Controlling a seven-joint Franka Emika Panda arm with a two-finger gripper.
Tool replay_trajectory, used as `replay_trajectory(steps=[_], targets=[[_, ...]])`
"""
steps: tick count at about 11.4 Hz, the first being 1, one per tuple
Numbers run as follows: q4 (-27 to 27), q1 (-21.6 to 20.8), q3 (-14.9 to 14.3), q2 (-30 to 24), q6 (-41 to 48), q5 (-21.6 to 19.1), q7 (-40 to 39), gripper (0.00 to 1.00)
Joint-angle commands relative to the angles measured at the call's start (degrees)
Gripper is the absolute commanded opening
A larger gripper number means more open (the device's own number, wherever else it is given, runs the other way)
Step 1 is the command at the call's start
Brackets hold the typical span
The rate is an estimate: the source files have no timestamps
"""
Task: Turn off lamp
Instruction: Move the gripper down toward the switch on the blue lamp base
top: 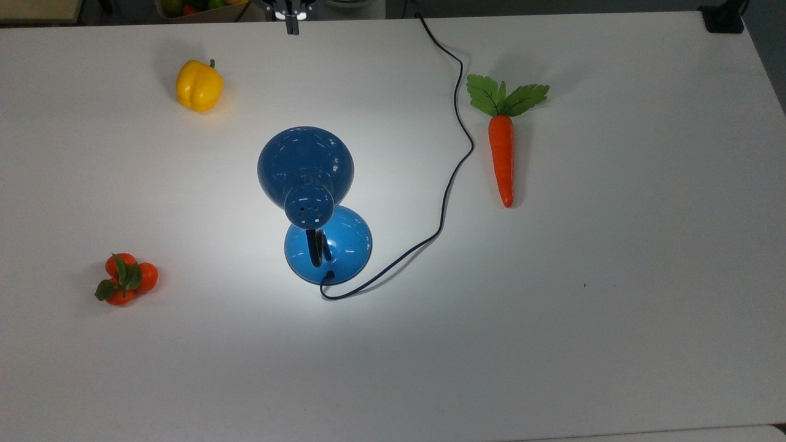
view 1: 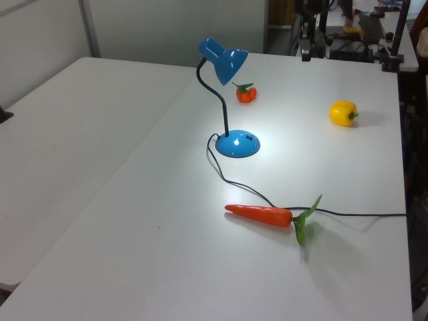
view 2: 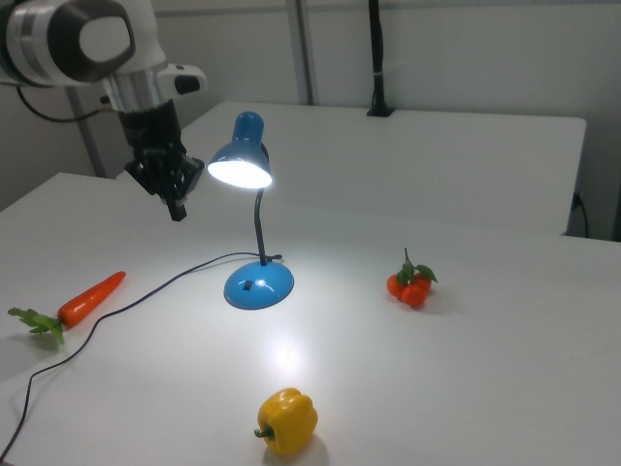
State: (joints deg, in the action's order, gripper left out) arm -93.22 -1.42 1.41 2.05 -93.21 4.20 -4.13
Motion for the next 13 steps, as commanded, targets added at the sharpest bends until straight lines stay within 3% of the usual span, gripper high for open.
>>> replay_trajectory(steps=[1,6,13], targets=[[-7.3,-0.8,-0.4,-0.6,-7.0,-0.9,-0.5,0.00],[-16.5,-0.8,-0.4,3.5,-22.7,-0.3,-0.3,0.00],[-19.2,-0.8,-0.5,11.9,-42.7,0.3,2.3,0.00]])
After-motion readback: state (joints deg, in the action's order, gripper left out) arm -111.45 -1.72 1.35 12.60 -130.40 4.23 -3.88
